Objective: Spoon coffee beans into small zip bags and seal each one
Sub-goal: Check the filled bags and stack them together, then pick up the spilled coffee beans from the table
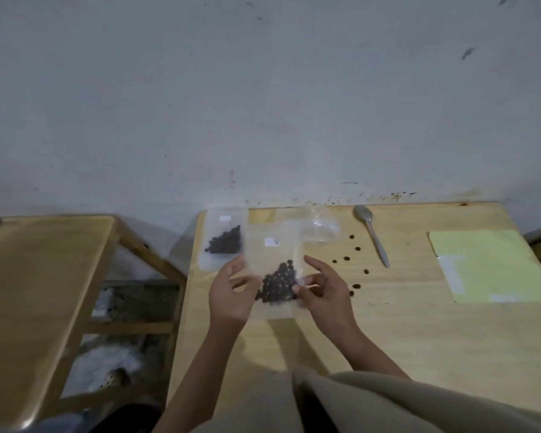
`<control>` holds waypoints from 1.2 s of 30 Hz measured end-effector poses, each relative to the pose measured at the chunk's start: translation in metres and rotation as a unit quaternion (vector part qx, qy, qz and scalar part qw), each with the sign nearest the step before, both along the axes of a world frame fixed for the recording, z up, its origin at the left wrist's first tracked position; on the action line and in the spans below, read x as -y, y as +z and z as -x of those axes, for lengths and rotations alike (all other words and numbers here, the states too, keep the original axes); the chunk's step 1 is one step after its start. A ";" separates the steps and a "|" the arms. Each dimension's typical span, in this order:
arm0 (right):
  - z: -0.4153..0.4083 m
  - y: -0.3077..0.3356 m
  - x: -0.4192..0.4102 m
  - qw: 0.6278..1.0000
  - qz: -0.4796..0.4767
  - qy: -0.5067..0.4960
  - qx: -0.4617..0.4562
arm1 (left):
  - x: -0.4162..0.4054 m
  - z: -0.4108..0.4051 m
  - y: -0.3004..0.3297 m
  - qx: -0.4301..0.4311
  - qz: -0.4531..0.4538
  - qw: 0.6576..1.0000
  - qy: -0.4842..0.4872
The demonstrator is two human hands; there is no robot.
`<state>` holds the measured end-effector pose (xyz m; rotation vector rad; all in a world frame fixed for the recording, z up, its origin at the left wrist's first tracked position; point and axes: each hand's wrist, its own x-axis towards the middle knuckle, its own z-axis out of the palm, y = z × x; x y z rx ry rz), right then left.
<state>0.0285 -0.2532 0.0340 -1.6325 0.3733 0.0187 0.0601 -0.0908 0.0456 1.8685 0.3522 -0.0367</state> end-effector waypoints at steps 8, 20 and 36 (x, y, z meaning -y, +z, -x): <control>-0.082 -0.018 -0.086 0.995 0.100 0.007 -0.010 | -0.069 -0.038 -0.032 0.011 -0.125 0.992 -0.016; -0.128 -0.046 -0.106 0.962 0.256 0.084 -0.048 | -0.091 -0.088 -0.056 -0.041 -0.303 0.949 -0.072; 0.063 -0.059 0.013 0.946 0.305 -0.106 -0.041 | -0.045 0.045 -0.104 -0.021 -0.396 0.898 -0.190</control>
